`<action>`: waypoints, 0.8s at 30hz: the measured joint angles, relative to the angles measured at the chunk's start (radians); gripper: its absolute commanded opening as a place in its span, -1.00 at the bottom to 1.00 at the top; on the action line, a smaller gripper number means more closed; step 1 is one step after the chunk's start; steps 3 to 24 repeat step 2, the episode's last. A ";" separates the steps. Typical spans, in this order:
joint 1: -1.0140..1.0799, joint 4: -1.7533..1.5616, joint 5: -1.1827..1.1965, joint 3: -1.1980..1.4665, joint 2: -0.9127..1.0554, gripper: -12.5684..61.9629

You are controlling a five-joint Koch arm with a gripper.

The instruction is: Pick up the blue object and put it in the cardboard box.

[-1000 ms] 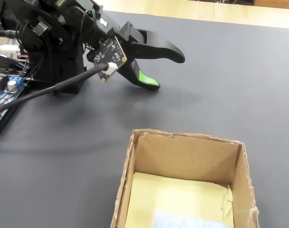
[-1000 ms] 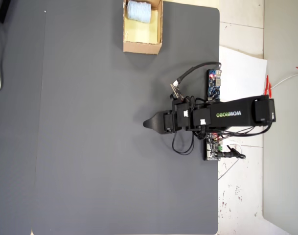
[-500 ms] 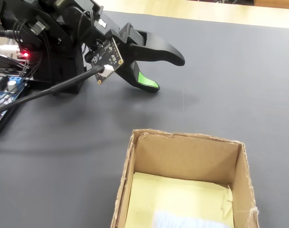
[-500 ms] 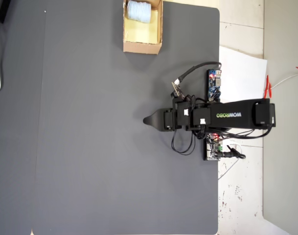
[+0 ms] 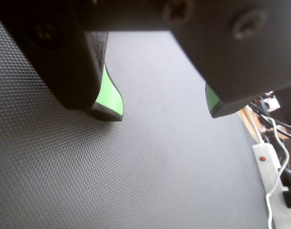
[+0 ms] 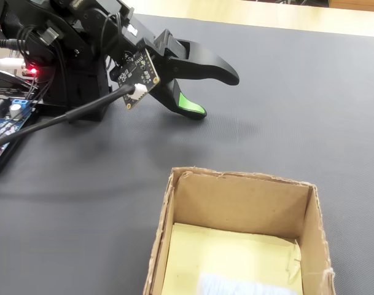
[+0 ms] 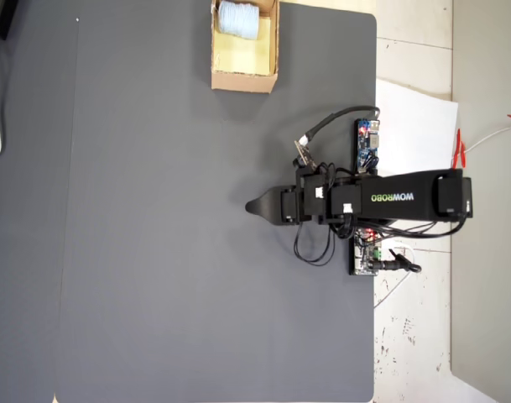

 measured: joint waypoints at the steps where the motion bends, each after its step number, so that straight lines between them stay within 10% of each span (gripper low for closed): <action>1: 0.000 0.000 0.000 0.000 0.000 0.25; 24: 0.000 0.000 0.000 0.000 0.000 0.25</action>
